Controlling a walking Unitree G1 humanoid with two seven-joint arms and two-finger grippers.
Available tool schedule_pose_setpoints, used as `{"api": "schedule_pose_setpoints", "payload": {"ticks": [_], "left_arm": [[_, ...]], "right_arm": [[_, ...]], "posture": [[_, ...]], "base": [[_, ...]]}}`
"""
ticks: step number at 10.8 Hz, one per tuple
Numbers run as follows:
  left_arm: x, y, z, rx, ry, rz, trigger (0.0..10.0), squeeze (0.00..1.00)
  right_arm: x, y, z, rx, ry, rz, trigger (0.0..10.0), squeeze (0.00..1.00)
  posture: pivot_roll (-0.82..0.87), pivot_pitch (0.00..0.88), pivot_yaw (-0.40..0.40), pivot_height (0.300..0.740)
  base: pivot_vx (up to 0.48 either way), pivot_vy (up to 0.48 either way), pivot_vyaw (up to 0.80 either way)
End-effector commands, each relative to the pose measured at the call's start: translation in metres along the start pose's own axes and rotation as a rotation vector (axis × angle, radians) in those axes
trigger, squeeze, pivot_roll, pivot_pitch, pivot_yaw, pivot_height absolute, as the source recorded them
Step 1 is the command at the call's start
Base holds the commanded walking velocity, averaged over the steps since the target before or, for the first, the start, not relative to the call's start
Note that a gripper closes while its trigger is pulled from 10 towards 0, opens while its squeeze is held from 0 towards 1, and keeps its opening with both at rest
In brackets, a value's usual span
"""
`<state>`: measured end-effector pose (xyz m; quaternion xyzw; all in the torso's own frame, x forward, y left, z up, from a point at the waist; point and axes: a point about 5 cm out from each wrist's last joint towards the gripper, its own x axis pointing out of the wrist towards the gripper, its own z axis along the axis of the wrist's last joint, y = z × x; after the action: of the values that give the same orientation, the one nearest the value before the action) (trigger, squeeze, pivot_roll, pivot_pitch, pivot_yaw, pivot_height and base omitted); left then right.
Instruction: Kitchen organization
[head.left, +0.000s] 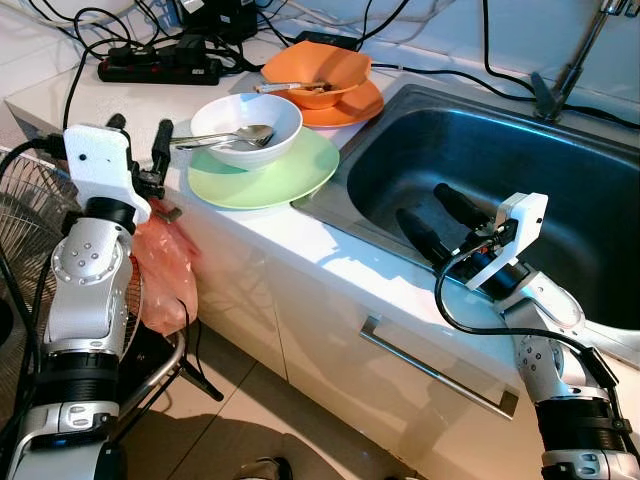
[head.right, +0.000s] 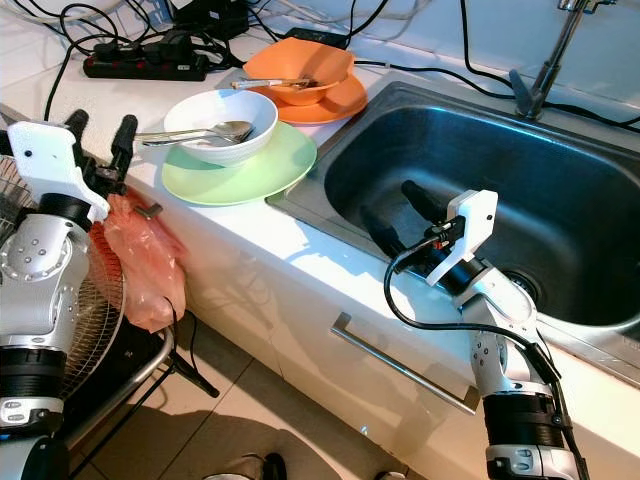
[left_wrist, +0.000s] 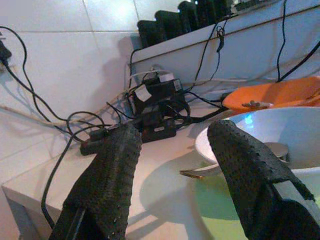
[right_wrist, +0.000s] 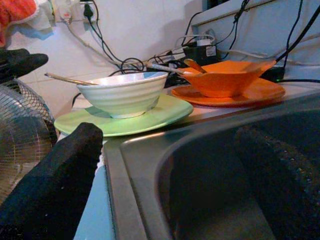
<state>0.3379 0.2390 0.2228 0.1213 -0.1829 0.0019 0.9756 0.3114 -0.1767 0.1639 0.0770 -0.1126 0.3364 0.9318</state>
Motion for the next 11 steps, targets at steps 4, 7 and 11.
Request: {"api": "schedule_pose_setpoints", "payload": {"ticks": [4, 7, 11], "left_arm": [[0.000, -0.007, -0.006, -0.026, 0.029, -0.032, 10.0, 0.00], [-0.002, 0.007, -0.005, -0.022, 0.020, 0.044, 10.0, 0.00], [-0.002, 0.000, -0.015, -0.041, 0.060, 0.005, 10.0, 0.00]], "right_arm": [[-0.003, 0.003, -0.007, 0.019, 0.011, -0.003, 10.0, 0.00], [-0.002, 0.004, -0.008, 0.025, 0.011, -0.001, 10.0, 0.00], [-0.002, 0.003, -0.008, 0.024, 0.010, 0.000, 10.0, 0.00]], "posture": [[0.06, 0.103, 0.062, 0.740], [0.06, 0.104, 0.059, 0.740], [0.06, 0.106, 0.056, 0.740]], "base": [[0.000, 0.000, 0.00], [0.000, 0.000, 0.00], [0.000, 0.000, 0.00]]}}
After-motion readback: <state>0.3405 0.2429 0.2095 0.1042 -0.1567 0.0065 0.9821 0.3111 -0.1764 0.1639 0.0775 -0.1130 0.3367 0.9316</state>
